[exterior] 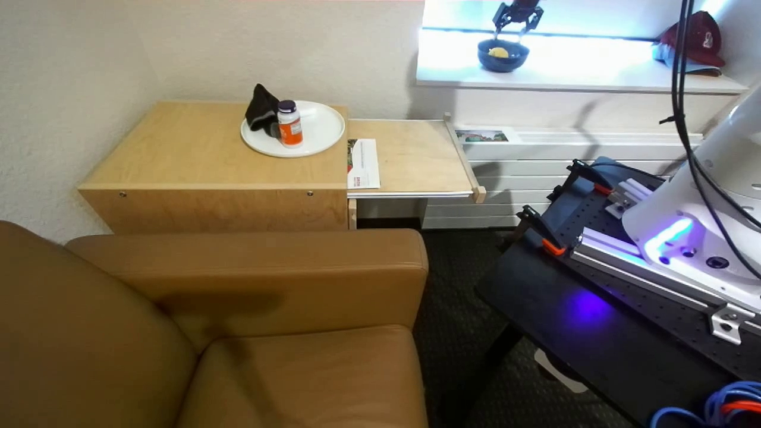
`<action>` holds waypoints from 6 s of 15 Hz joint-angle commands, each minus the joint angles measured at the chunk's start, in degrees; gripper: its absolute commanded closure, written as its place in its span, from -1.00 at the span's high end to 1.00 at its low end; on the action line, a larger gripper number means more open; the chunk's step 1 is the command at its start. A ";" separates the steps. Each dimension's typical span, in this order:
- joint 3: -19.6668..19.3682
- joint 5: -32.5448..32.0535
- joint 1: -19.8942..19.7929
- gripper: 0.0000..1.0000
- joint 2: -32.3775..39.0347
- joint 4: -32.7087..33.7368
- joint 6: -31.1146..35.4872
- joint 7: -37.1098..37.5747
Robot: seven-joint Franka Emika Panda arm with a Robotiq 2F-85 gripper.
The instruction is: Put the black sock on the white plate, put the white bar of soap on the plate, pick up the lemon from the bowl on the windowsill and put it on the plate
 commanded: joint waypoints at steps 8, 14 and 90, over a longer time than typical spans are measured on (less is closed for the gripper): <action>-14.24 17.60 9.14 1.00 10.74 -0.16 -0.42 -0.49; -9.19 17.42 5.12 1.00 9.68 2.32 -1.97 -0.71; 6.19 -7.53 -10.70 0.02 -26.08 -19.55 -10.75 -34.59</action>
